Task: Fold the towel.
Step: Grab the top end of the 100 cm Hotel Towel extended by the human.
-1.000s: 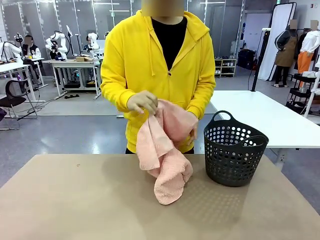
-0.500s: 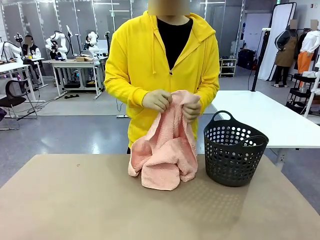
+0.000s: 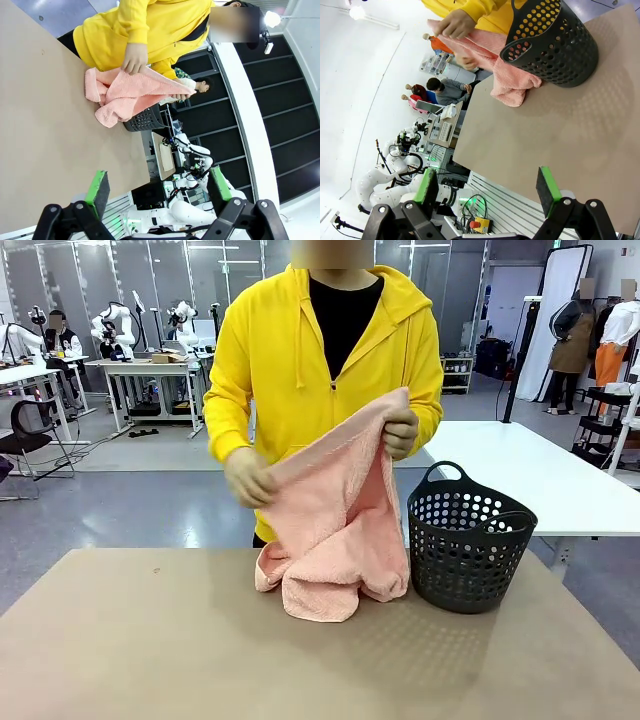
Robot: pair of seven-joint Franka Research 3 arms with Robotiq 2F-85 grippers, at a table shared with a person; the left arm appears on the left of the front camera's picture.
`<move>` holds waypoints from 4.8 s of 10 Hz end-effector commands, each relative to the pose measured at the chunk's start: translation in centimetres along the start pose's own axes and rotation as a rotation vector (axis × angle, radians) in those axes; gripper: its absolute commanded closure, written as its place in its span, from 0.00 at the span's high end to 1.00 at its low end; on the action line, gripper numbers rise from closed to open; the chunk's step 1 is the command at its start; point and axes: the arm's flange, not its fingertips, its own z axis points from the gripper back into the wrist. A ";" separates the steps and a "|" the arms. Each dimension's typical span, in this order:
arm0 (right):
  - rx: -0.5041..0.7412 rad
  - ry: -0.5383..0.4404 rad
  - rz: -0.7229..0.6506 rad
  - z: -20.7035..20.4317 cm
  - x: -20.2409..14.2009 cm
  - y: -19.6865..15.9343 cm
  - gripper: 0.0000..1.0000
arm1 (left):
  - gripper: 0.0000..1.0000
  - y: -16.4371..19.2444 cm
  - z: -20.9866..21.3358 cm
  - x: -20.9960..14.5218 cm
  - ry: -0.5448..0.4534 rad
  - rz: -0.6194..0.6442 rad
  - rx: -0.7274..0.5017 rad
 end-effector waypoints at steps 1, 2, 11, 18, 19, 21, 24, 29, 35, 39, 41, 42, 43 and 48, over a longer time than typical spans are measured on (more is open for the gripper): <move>0.009 -0.005 0.004 0.3 0.0 0.2 1.00 | 1.00 -0.3 0.4 0.4 0.010 -0.005 -0.016; 0.009 -0.005 0.004 0.3 0.0 0.2 1.00 | 1.00 -0.3 0.4 0.4 0.010 -0.005 -0.016; 0.009 -0.005 0.004 0.3 0.0 0.2 1.00 | 1.00 -0.3 0.4 0.4 0.010 -0.005 -0.016; 0.000 0.000 0.000 0.0 0.0 0.0 1.00 | 1.00 0.0 0.0 0.0 0.000 0.000 0.000; -0.049 0.013 0.064 0.3 0.4 1.0 1.00 | 1.00 -1.5 -0.2 0.2 0.055 -0.135 0.049; -0.168 0.085 0.305 0.1 2.0 5.8 1.00 | 1.00 -6.6 -1.3 1.3 0.128 -0.390 0.158; -0.333 0.232 0.630 -3.3 4.5 13.9 1.00 | 1.00 -15.6 -5.4 2.6 0.309 -0.818 0.325; -0.451 0.403 1.046 -12.0 5.6 26.8 1.00 | 1.00 -26.8 -15.7 -0.1 0.601 -1.369 0.460; -0.493 0.589 1.292 -21.5 3.8 33.4 1.00 | 1.00 -29.0 -22.6 -4.7 0.791 -1.578 0.440; -0.464 0.584 1.310 -21.3 3.0 33.1 1.00 | 1.00 -29.2 -22.7 -4.6 0.821 -1.578 0.421; -0.464 0.584 1.310 -21.3 3.0 33.1 1.00 | 1.00 -29.2 -22.7 -4.6 0.821 -1.578 0.421; -0.464 0.584 1.310 -21.3 3.0 33.1 1.00 | 1.00 -29.2 -22.7 -4.5 0.821 -1.584 0.399; -0.441 0.597 1.324 -21.2 3.4 33.1 1.00 | 1.00 -31.3 -24.1 -4.9 0.906 -1.693 0.430; -0.552 0.833 1.597 -30.7 4.5 38.7 1.00 | 1.00 -35.8 -35.9 -5.5 1.155 -1.771 0.594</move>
